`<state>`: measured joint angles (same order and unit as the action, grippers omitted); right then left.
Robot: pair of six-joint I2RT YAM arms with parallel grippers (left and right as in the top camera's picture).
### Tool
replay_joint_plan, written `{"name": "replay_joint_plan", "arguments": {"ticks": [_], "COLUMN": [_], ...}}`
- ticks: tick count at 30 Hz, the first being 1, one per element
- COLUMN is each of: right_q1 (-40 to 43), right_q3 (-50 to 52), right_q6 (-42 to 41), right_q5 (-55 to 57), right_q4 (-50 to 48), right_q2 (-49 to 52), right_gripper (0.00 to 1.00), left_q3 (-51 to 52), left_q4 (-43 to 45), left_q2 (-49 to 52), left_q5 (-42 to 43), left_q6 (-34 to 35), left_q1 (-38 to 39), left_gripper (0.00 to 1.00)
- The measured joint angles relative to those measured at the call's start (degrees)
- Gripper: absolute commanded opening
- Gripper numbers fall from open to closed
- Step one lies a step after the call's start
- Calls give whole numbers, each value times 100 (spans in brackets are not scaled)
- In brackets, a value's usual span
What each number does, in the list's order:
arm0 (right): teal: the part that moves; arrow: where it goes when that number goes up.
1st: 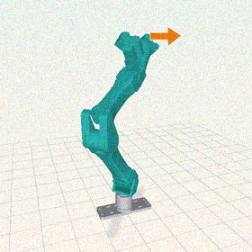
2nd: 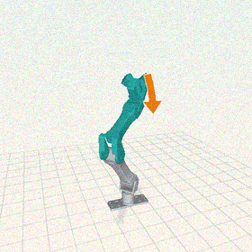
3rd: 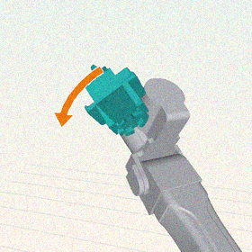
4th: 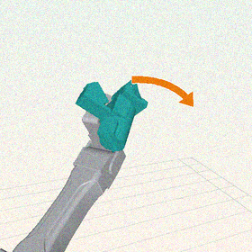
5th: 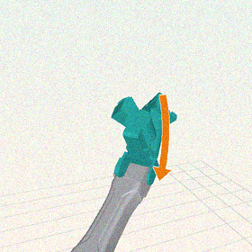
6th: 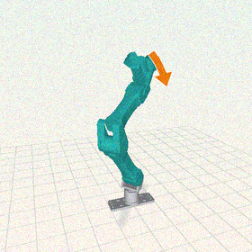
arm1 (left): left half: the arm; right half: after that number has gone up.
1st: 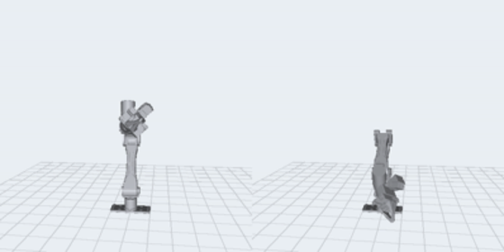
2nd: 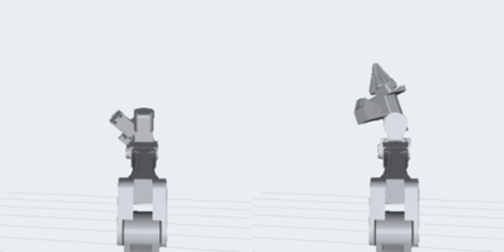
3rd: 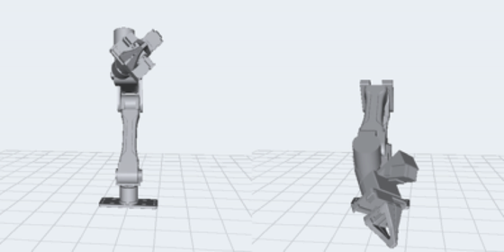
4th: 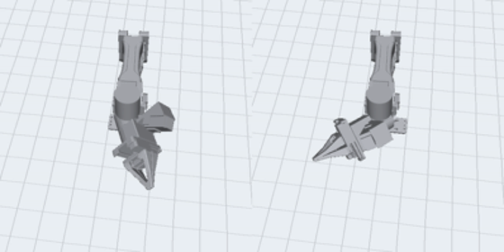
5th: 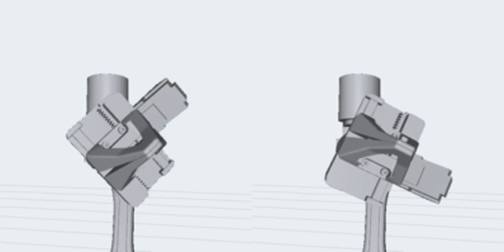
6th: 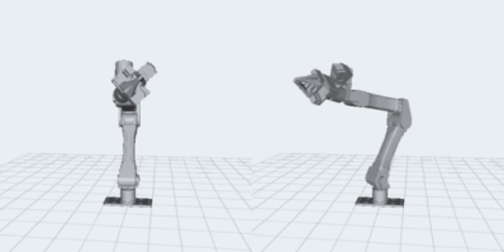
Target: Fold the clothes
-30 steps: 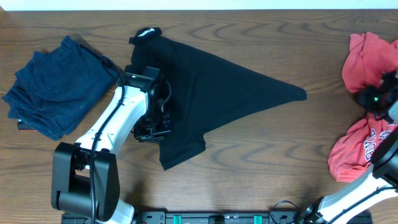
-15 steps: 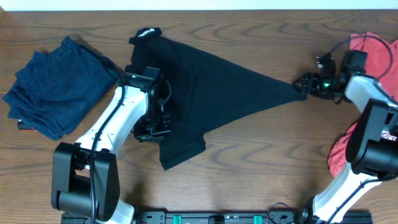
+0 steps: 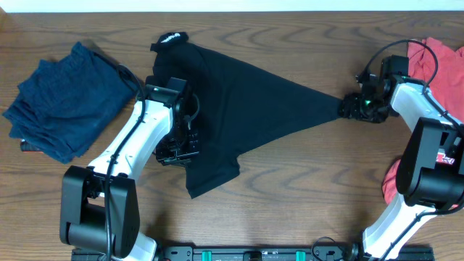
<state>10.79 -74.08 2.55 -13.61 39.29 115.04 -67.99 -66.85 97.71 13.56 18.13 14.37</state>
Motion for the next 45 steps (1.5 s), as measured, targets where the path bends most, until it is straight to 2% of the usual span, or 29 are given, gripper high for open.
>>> {"name": "replay_joint_plan", "arguments": {"ticks": [7, 11, 14, 17, 26, 33, 39, 45], "right_q1": [-11, -9, -9, -9, -9, -4, 105, 415], "right_q3": [17, 35, 50, 70, 68, 0, -723, -1565], "right_q6": [-42, -59, -55, -83, -151, -238, -321, -358], "right_q5": [92, 195, 293, 317, 310, 295, 273, 289], "right_q4": [-96, -168, -208, -225, -157, 898, 1742, 2227], "right_q2": [-2, -2, -2, 2, 4, -326, -2094, -4061], "right_gripper": [50, 33, 14, 1, 1, 1, 1, 1], "left_q3": [0, 0, 0, 0, 0, -374, -1969, -3506], "left_q4": [2, 0, 2, 0, -4, -664, -1274, -1217], "left_q2": [0, 0, 0, 0, 0, -120, -1060, -2212], "left_q5": [0, 0, 0, 0, 0, -4, -4, -90], "left_q6": [0, 0, 0, 0, -2, -328, -894, -1137], "left_q1": [0, 0, 0, 0, 0, -2, -120, -876], "left_gripper": [6, 6, 6, 6, 6, 6, 6, 6]}}
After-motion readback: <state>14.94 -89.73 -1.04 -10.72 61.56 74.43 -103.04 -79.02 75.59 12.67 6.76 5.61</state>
